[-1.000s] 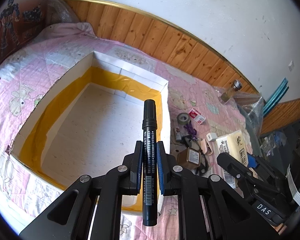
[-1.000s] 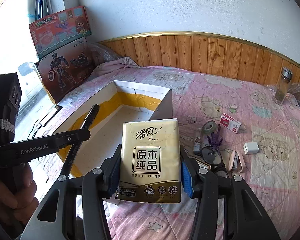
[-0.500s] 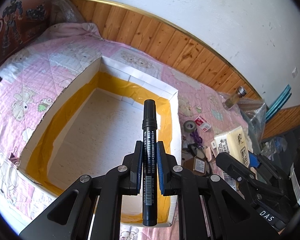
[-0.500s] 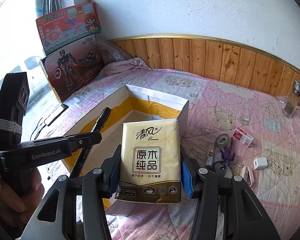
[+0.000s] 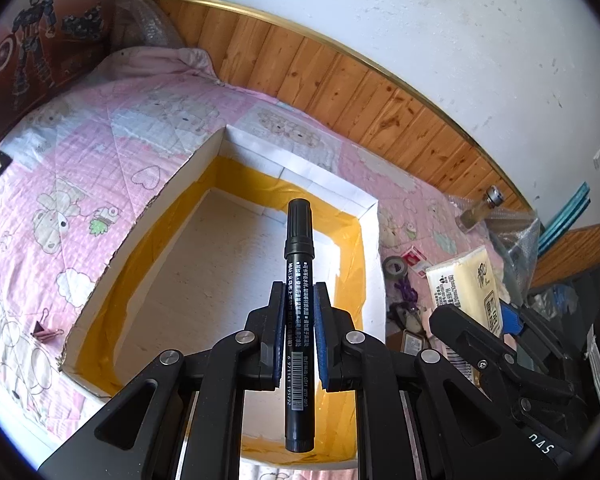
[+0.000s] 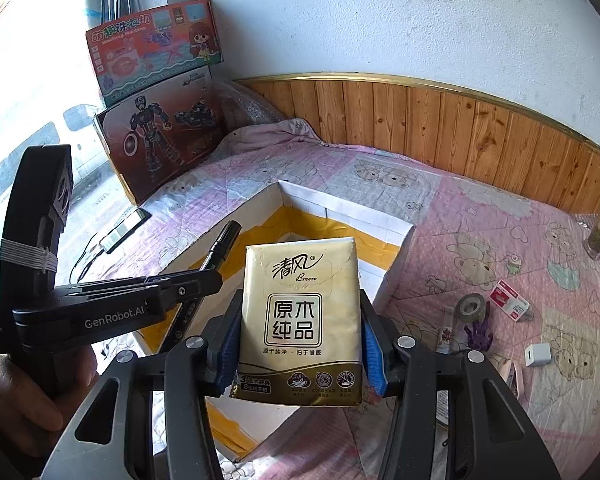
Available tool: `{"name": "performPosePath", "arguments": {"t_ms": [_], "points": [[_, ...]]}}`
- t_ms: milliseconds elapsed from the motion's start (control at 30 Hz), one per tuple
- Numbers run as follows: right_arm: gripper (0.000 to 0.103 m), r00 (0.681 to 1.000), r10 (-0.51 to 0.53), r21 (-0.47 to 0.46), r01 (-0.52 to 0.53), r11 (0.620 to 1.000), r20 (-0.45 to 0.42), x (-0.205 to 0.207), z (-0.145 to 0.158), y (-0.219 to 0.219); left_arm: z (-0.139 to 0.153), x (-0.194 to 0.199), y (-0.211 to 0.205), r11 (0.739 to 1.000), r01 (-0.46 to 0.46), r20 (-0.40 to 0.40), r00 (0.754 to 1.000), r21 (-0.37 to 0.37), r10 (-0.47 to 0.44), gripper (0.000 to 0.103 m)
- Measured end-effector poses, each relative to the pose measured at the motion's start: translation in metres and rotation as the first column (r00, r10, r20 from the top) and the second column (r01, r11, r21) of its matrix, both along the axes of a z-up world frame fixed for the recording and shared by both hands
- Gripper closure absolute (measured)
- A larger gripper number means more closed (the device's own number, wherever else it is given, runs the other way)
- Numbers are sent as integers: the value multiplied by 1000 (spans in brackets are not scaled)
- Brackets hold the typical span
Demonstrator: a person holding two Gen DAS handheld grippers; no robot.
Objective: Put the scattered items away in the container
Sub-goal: 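Carry the marker in the left tool and tissue pack in the right tool over the box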
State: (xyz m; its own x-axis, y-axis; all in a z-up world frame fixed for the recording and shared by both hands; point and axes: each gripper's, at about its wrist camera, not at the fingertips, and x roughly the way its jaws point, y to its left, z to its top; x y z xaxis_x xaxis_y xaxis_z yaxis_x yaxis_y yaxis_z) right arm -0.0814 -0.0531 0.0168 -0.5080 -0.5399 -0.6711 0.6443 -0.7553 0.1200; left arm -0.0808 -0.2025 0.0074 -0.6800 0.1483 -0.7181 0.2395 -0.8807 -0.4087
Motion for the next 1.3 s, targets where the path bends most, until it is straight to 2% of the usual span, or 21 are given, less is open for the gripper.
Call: {"name": "performPosePath", "arguments": {"t_ms": [567, 1000, 1300], "points": [[51, 998, 44, -10, -44, 999, 39, -16, -2, -28, -2, -13, -26, 1000, -25, 18, 1000, 12, 25, 90], [51, 996, 64, 0, -64, 998, 56, -40, -3, -45, -4, -37, -38, 999, -24, 34, 999, 25, 23, 90], [51, 988, 70, -6, -70, 998, 134, -66, -19, -55, -21, -61, -50, 998, -26, 79, 997, 59, 21, 90]]}}
